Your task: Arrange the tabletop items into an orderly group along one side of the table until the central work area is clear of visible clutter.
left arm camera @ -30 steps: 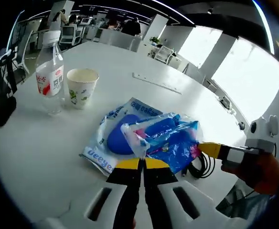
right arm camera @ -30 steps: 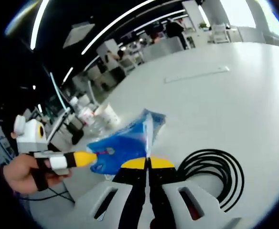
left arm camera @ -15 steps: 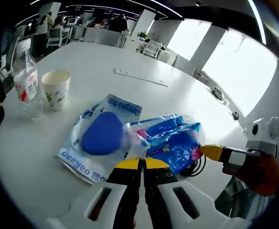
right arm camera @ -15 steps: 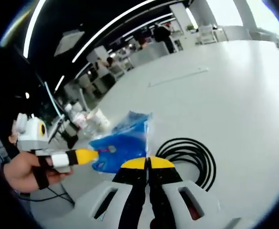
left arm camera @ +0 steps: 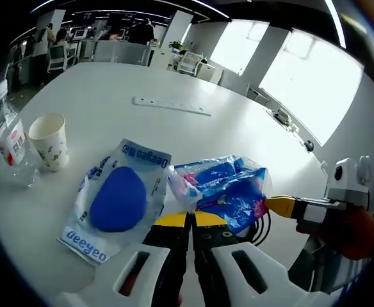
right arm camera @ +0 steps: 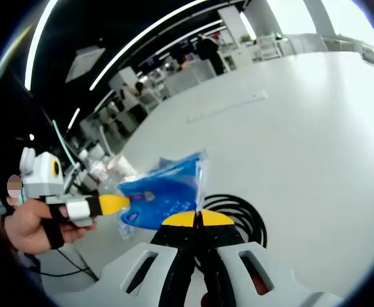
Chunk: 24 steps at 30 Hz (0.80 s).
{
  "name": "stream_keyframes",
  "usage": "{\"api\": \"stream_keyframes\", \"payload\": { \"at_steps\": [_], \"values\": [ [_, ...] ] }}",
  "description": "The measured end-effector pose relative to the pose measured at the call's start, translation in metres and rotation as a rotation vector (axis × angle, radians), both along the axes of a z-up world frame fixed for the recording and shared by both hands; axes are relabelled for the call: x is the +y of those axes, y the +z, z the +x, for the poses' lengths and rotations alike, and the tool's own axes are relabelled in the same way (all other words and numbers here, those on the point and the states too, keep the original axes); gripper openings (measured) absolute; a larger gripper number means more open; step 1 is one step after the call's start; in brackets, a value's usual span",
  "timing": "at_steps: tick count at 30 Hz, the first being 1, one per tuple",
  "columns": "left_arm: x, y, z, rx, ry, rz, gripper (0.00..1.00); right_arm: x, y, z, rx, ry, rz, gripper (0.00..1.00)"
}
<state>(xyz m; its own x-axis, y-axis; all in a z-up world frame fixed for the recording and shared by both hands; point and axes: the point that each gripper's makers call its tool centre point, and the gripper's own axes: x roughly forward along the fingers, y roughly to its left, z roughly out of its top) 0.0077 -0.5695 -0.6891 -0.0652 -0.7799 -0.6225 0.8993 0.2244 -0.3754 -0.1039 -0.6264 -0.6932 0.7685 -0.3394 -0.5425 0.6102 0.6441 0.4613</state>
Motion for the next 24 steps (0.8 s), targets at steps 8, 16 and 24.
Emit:
{"api": "stream_keyframes", "payload": {
  "at_steps": [8,16,24],
  "values": [
    [-0.031,-0.003,-0.002,0.0,-0.038,-0.006,0.0,-0.033,0.007,-0.001,-0.02,-0.052,-0.019,0.0],
    [-0.056,-0.012,-0.013,0.028,-0.05,-0.001,0.0,-0.06,-0.001,-0.012,-0.016,-0.087,-0.009,0.0],
    [-0.082,-0.02,-0.02,0.044,-0.049,0.005,0.0,-0.08,-0.009,-0.022,0.001,-0.106,-0.004,0.0]
  ]
}}
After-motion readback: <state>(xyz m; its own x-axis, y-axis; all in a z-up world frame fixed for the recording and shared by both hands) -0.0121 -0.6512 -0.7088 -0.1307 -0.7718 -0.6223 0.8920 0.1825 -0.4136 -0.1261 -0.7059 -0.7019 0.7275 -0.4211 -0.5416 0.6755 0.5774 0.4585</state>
